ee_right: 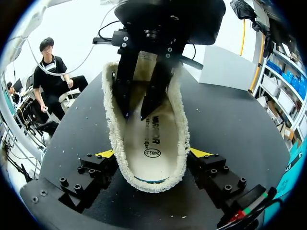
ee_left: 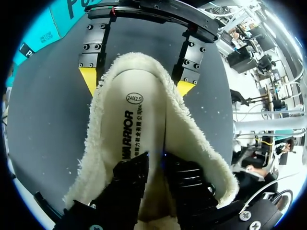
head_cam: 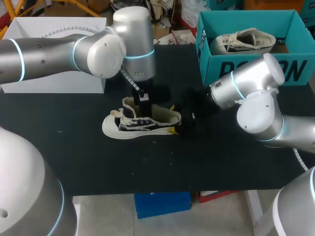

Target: Take the shoe out of the shoebox, open the shoe tongue, remove and reinsert the insole, then place the shoe into the shoebox

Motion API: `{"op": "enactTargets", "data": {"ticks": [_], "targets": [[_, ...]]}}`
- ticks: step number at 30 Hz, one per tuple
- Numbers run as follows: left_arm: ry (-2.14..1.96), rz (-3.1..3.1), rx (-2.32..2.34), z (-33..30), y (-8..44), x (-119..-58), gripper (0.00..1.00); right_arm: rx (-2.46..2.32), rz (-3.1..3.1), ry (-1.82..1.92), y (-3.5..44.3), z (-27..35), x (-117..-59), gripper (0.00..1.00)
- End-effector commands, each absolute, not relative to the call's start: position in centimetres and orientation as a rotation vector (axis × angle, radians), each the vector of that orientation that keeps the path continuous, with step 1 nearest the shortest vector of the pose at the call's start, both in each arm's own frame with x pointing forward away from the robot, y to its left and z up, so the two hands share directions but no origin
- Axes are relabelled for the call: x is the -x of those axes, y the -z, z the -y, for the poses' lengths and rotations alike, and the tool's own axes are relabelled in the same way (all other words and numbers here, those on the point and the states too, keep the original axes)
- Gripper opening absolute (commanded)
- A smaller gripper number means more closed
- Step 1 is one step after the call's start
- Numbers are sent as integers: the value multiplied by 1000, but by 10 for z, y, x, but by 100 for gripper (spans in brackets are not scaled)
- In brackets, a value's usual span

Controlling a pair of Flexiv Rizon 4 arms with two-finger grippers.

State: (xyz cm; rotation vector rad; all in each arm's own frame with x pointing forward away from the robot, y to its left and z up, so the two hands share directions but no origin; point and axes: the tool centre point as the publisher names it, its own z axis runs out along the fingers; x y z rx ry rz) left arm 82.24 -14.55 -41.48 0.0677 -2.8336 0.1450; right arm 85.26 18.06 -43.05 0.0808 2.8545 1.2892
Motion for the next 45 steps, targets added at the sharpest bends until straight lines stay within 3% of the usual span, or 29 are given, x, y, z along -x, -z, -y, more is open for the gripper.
{"op": "enactTargets", "data": {"ticks": [1,14,16,28,32,35,38,45], "targets": [[-119,2874,-68,146,417,-817,39,-84,-2855,-1286,429,-182,-853,0],[83,3105,-40,131,426,-825,30,-84,-2855,-1286,429,-182,-853,0],[102,3147,-32,128,426,-825,24,-84,-2855,-1286,429,-182,-853,0],[312,3347,-10,116,444,-836,31,-84,-2855,-1286,429,-182,-853,0],[313,3388,-32,113,447,-845,29,-84,-2855,-1286,429,-182,-853,0],[288,3452,-97,111,446,-853,21,-84,-2855,-1286,429,-182,-853,0],[256,3490,-129,113,445,-862,33,-84,-2855,-1286,429,-182,-853,0],[190,3553,-148,116,438,-880,31,-84,-2855,-1286,429,-182,-853,0]]}}
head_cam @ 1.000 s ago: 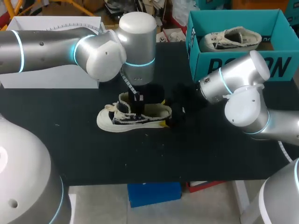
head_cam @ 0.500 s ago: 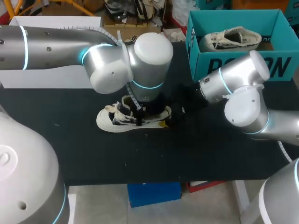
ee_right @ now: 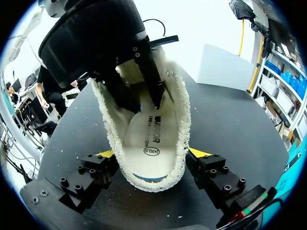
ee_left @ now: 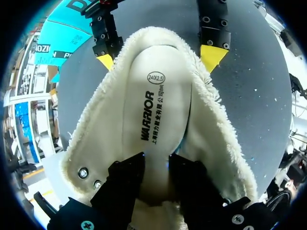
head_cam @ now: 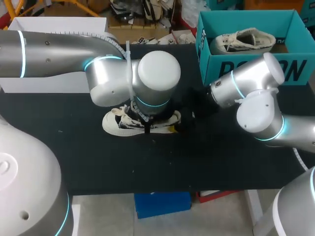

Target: Take the shoe out of the shoebox, open the shoe tongue, remove and reinsert the insole, then place the shoe into the shoebox

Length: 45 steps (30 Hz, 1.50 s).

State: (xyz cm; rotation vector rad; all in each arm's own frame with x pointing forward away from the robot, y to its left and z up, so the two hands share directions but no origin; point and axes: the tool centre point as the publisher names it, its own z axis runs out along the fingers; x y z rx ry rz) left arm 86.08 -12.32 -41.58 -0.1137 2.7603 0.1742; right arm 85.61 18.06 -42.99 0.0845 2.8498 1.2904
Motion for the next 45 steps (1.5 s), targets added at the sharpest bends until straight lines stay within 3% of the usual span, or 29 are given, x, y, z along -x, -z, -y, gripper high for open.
{"op": "enactTargets", "data": {"ticks": [1,12,15,45], "targets": [[-135,-2707,113,117,436,-882,31,-84,-2855,-1286,429,-182,-853,0],[-45,-2676,128,121,433,-897,22,-84,-2855,-1286,429,-182,-853,0],[-42,-2684,117,123,436,-894,0,-84,-2855,-1286,429,-182,-853,0],[96,-2869,51,130,403,-873,0,-84,-2855,-1286,429,-182,-853,0]]}}
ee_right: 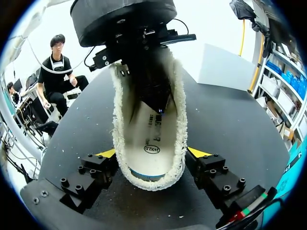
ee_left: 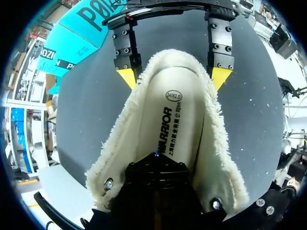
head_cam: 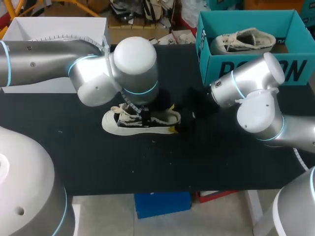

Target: Take the shoe out of the shoebox, open the shoe tongue, remove and reinsert the insole, then place the shoe into the shoebox

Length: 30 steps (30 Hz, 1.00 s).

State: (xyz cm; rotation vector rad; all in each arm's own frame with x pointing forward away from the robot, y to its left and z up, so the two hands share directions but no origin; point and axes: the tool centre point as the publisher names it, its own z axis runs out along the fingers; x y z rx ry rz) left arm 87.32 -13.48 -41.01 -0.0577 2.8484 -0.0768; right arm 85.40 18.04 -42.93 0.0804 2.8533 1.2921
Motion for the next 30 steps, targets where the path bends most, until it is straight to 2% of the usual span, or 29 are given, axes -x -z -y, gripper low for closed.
{"op": "enactTargets", "data": {"ticks": [1,30], "targets": [[100,-2874,47,130,402,-872,0,-84,-2855,-1286,429,-182,-853,0],[137,-3313,-164,144,351,-869,0,-84,-2855,-1286,429,-182,-853,0]]}}
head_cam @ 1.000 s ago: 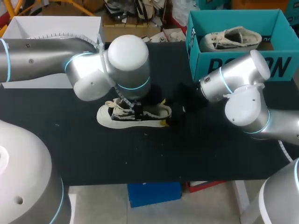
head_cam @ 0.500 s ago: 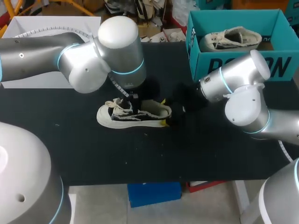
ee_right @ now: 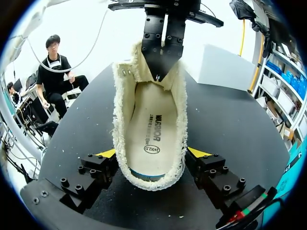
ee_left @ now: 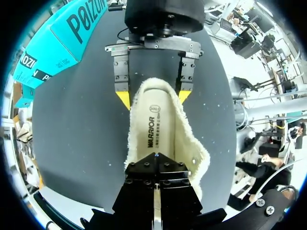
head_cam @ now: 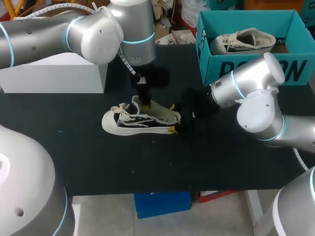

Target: Take the shoe out of the shoebox, open the shoe tongue, remove and reinsert the insole, then place the shoe into the shoebox

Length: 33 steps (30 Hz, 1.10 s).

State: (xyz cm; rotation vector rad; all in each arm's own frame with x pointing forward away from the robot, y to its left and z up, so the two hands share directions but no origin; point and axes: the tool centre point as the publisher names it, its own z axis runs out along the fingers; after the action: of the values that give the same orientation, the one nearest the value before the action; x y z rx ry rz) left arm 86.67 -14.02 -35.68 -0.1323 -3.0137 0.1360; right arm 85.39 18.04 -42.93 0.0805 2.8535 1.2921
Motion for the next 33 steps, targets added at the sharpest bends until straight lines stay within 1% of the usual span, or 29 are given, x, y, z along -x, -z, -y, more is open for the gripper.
{"op": "enactTargets", "data": {"ticks": [1,7,33], "targets": [[-124,2945,146,145,350,-868,0,-84,-2855,-1286,429,-182,-853,0],[-144,2882,145,146,347,-856,0,-84,-2855,-1286,429,-182,-853,0],[-162,2762,136,140,338,-854,0,-84,-2855,-1286,429,-182,-853,0]]}}
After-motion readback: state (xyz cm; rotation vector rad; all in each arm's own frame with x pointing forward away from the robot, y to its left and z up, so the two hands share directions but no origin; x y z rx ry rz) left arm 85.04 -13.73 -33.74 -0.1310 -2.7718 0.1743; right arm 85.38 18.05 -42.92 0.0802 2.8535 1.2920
